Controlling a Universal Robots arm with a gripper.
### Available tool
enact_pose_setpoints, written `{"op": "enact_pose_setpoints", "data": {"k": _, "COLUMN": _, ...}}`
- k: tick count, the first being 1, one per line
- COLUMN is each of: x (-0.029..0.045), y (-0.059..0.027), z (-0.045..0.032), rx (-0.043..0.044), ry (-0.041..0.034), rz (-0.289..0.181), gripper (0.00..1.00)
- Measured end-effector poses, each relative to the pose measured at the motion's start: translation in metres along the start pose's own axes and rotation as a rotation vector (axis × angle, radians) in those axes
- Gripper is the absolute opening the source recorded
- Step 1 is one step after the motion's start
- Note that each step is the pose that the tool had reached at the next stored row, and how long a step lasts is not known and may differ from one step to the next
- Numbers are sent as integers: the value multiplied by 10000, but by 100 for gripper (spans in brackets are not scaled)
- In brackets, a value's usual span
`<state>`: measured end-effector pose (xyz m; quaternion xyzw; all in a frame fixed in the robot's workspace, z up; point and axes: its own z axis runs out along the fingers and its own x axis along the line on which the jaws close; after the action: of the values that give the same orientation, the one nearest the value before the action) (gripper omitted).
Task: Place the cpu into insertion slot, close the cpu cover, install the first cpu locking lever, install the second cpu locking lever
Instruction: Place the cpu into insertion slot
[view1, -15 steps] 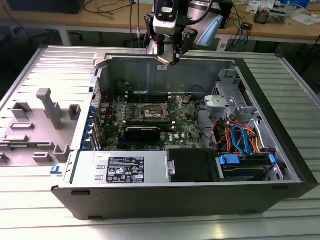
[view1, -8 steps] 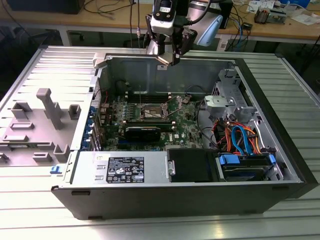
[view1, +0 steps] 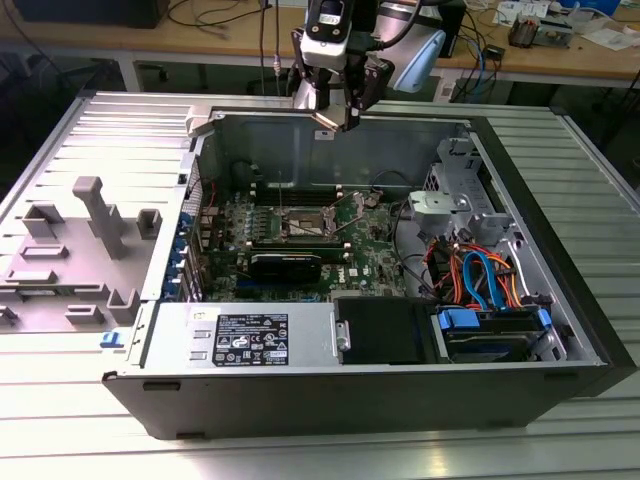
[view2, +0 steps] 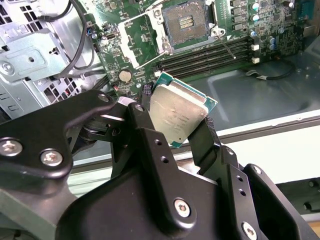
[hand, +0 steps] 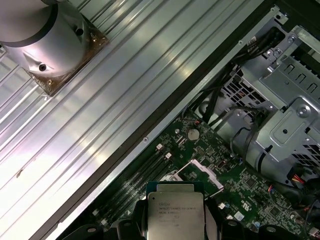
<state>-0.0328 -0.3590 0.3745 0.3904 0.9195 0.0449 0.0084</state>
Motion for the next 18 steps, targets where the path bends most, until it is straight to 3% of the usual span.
{"op": "enact_pose_setpoints", "data": {"k": 18, "x": -1, "y": 1, "z": 0, "rx": -3, "ry": -13, "rz": 149, "gripper": 55}}
